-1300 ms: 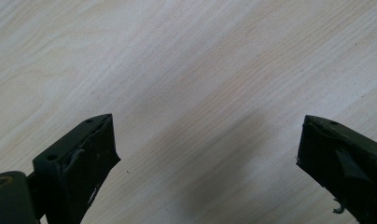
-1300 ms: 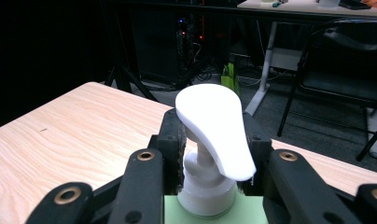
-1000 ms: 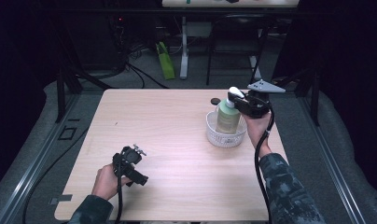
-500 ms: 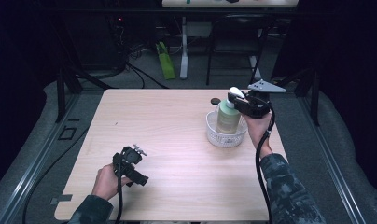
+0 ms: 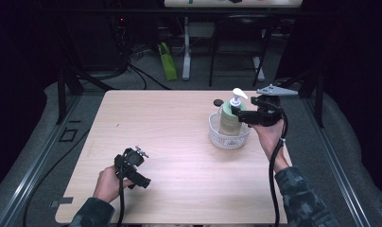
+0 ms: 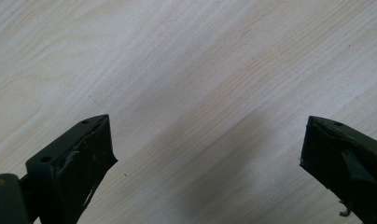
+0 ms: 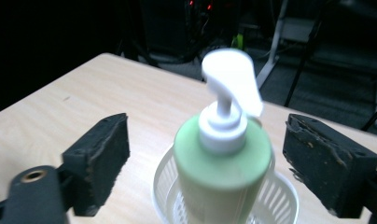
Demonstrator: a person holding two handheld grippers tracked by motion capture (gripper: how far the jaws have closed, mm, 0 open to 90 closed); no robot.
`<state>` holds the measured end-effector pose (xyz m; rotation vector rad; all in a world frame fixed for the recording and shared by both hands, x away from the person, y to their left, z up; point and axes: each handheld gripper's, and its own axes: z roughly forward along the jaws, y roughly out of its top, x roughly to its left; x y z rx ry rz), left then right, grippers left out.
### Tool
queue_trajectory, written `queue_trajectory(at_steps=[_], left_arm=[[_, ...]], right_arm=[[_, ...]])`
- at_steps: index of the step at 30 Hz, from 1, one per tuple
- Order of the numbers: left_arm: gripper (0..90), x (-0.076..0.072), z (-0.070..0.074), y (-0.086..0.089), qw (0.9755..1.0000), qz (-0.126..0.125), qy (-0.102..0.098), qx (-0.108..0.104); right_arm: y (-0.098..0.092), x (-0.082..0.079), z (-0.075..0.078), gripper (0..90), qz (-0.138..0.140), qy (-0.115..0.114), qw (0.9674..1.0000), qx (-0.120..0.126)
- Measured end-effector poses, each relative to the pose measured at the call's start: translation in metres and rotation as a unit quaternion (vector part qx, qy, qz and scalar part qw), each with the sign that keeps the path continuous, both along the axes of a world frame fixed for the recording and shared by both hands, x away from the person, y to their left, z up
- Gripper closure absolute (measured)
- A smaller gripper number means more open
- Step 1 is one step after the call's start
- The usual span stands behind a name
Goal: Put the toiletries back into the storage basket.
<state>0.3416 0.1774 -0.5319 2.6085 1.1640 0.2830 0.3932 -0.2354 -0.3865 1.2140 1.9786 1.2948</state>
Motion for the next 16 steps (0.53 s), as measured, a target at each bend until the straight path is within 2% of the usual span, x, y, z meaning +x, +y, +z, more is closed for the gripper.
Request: queue_trajectory(at_steps=[2,8,13,16], left_arm=[[1.7,0.000,0.000,0.000,1.0000,-0.002,0.001,0.001],[1.6,0.000,0.000,-0.002,1.0000,-0.003,0.000,0.005],[1.6,0.000,0.000,0.000,1.0000,-0.003,0.000,0.005],[1.6,0.000,0.000,-0.001,1.0000,-0.002,0.000,0.006]], right_arm=[[-0.002,-0.009,0.000,8.3,0.004,0.013,0.9999,-0.004],[-0.006,-0.030,-0.007,3.1,0.017,0.040,0.9989,-0.019],[-0.013,-0.049,-0.025,1.9,0.019,0.064,0.9973,-0.032],[-0.022,-0.059,-0.037,1.8,0.013,0.074,0.9968,-0.027]])
